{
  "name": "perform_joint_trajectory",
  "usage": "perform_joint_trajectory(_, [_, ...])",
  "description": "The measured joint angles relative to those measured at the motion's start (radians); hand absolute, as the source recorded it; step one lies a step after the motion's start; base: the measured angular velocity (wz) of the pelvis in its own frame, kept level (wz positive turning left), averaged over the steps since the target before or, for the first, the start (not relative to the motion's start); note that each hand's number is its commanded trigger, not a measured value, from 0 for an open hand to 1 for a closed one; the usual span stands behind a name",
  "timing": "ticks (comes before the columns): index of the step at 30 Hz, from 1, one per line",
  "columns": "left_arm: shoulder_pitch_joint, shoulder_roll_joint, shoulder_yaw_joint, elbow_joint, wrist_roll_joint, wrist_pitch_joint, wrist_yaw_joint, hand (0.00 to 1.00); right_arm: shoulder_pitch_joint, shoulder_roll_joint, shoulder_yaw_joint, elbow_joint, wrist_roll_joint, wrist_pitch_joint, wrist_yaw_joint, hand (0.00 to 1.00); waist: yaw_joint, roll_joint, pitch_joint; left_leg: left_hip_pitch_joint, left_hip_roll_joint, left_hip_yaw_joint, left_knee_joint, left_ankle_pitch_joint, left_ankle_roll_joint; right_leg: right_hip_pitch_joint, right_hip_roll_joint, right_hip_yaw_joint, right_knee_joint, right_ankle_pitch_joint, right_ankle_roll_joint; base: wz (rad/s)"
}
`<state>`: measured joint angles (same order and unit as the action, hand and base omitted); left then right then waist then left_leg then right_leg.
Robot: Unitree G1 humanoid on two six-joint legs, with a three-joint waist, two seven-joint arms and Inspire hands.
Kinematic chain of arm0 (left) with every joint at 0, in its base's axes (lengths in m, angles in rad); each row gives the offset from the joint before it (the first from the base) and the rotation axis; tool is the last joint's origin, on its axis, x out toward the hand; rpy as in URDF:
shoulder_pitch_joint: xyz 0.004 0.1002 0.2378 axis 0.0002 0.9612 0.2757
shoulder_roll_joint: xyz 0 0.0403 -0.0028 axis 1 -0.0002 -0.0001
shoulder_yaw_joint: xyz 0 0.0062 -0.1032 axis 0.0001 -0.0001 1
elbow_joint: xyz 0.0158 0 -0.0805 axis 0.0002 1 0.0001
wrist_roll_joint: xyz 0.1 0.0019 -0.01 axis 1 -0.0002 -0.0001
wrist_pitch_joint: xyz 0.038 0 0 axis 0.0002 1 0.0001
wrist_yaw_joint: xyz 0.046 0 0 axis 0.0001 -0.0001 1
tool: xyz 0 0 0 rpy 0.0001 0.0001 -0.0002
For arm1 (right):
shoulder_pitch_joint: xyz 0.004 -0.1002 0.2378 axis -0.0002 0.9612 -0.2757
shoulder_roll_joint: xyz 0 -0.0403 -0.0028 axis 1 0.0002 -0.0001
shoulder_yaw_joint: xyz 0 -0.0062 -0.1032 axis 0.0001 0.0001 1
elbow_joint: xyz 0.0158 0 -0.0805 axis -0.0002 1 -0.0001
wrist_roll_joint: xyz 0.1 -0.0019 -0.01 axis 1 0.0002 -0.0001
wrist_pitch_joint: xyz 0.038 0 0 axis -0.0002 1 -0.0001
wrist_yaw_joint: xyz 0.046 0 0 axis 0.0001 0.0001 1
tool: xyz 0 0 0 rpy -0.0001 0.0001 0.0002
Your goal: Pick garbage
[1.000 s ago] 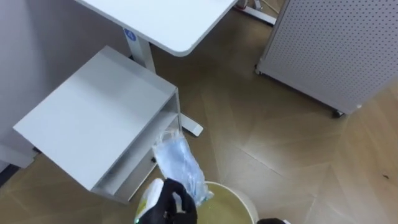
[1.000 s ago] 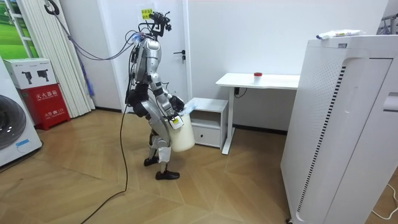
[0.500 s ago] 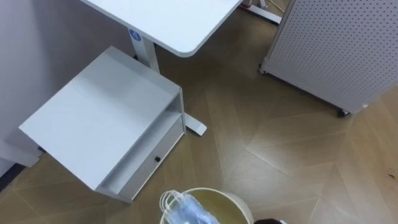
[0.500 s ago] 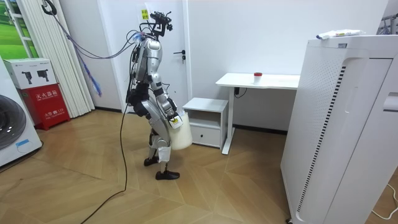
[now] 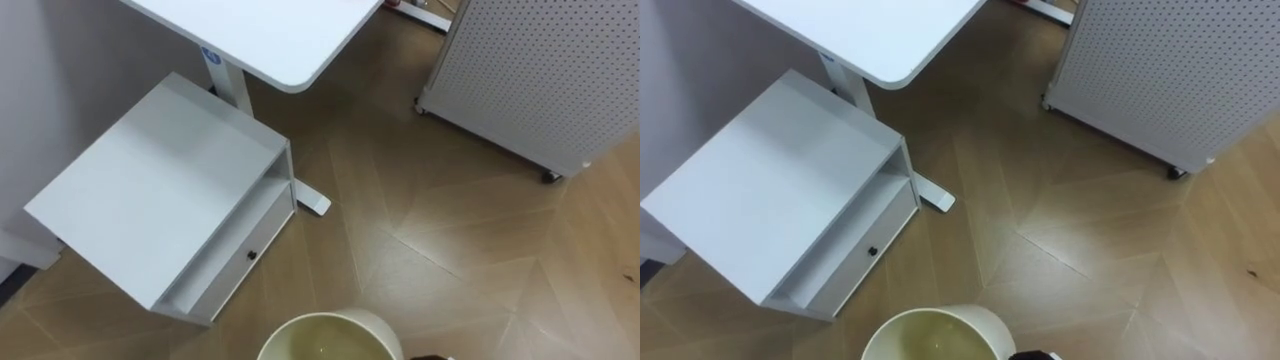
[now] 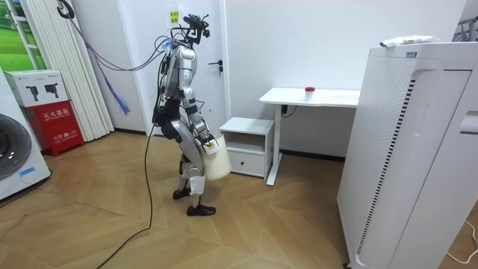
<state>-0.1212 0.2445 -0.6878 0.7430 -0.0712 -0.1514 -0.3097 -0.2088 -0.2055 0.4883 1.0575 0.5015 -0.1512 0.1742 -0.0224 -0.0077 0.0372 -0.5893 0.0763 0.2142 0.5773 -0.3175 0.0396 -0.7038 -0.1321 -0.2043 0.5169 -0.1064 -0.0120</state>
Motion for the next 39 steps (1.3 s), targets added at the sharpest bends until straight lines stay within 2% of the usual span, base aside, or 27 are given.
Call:
perform_joint_trajectory(7, [0.002, 0.012, 0.052, 0.0, 0.045, -0.001, 0.033, 0.0, -0.006, -0.012, -0.003, 0.027, 0.009, 0.0, -0.013, 1.0, 0.011, 0.02, -0.0016, 0.035, -0.003, 0.002, -0.02, 0.002, -0.002, 0.026, -0.005, -0.003, -0.003, 0.0, 0.0, -0.01])
perform_joint_trajectory(10, [0.003, 0.009, 0.071, 0.0, 0.045, -0.001, 0.064, 0.0, -0.006, -0.025, -0.013, 0.033, 0.011, 0.0, -0.03, 1.0, 0.012, 0.034, -0.0009, 0.065, -0.004, 0.004, -0.032, 0.003, -0.003, 0.055, -0.003, -0.001, -0.016, 0.0, 0.0, -0.02])
perform_joint_trajectory(13, [0.005, 0.005, 0.094, -0.01, 0.045, -0.002, 0.087, 0.0, 0.0, -0.032, -0.04, 0.034, 0.011, 0.0, -0.04, 1.0, 0.012, 0.038, -0.0016, 0.104, -0.013, 0.01, -0.053, 0.006, -0.005, 0.081, -0.004, 0.006, -0.017, -0.002, 0.003, -0.07])
perform_joint_trajectory(15, [0.006, 0.006, 0.108, -0.032, 0.045, -0.002, 0.101, 0.0, 0.006, -0.035, -0.062, 0.034, 0.01, 0.0, -0.045, 1.0, 0.008, 0.04, -0.0011, 0.131, -0.017, 0.012, -0.063, 0.007, -0.003, 0.103, -0.002, 0.01, -0.018, -0.005, 0.008, 0.0])
perform_joint_trajectory(19, [0.044, 0.005, 0.184, -0.15, 0.066, -0.006, 0.107, 0.0, 0.048, -0.035, -0.124, 0.031, -0.005, -0.001, -0.05, 1.0, 0.003, 0.045, -0.0014, 0.218, -0.02, 0.023, -0.102, 0.009, 0.0, 0.185, 0.001, 0.011, -0.054, -0.006, 0.016, -0.04])
perform_joint_trajectory(21, [0.054, 0.002, 0.22, -0.196, 0.067, -0.016, 0.11, 0.0, 0.073, -0.035, -0.162, 0.026, -0.005, -0.001, -0.05, 1.0, 0.002, 0.049, -0.0042, 0.27, -0.023, 0.033, -0.136, 0.014, 0.001, 0.229, 0.004, 0.012, -0.076, -0.001, 0.023, -0.11])
perform_joint_trajectory(26, [0.099, 0.007, 0.291, -0.302, 0.066, -0.021, 0.128, 0.0, 0.155, -0.042, -0.206, -0.05, -0.024, -0.001, -0.05, 1.0, -0.004, 0.048, -0.0089, 0.359, -0.034, 0.039, -0.194, 0.022, -0.002, 0.306, 0.014, 0.013, -0.122, 0.003, 0.031, -0.07])
perform_joint_trajectory(29, [0.13, 0.007, 0.326, -0.364, 0.064, -0.023, 0.152, 0.0, 0.194, -0.041, -0.217, -0.102, -0.054, -0.001, -0.051, 1.0, -0.003, 0.042, -0.0133, 0.413, -0.033, 0.063, -0.215, 0.022, -0.002, 0.338, 0.015, 0.01, -0.123, 0.002, 0.034, -0.24])
perform_joint_trajectory(31, [0.136, 0.006, 0.341, -0.373, 0.065, -0.028, 0.171, 0.0, 0.194, -0.04, -0.218, -0.103, -0.063, -0.001, -0.051, 1.0, 0.001, 0.037, -0.0166, 0.452, -0.035, 0.086, -0.224, 0.022, -0.002, 0.361, 0.012, -0.003, -0.121, 0.002, 0.034, -0.48])
perform_joint_trajectory(33, [0.169, 0.007, 0.378, -0.41, 0.065, -0.033, 0.199, 0.0, 0.211, -0.032, -0.219, -0.121, -0.069, -0.001, -0.051, 1.0, -0.007, 0.028, -0.022, 0.511, -0.037, 0.104, -0.251, 0.022, -0.002, 0.398, 0.011, -0.021, -0.123, 0.002, 0.033, -0.34])
perform_joint_trajectory(36, [0.177, 0.007, 0.388, -0.447, 0.087, -0.041, 0.235, 0.0, 0.237, -0.03, -0.235, -0.136, -0.073, -0.001, -0.05, 1.0, -0.007, 0.014, -0.0285, 0.561, -0.038, 0.118, -0.279, 0.022, -0.001, 0.437, 0.016, -0.019, -0.137, 0.002, 0.033, -0.1])
perform_joint_trajectory(39, [0.181, 0.002, 0.396, -0.459, 0.084, -0.044, 0.253, 0.0, 0.239, -0.028, -0.237, -0.136, -0.073, -0.001, -0.05, 1.0, -0.006, 0.012, -0.029, 0.6, -0.031, 0.119, -0.314, 0.021, 0.0, 0.483, 0.031, -0.022, -0.173, 0.018, 0.033, -0.05])
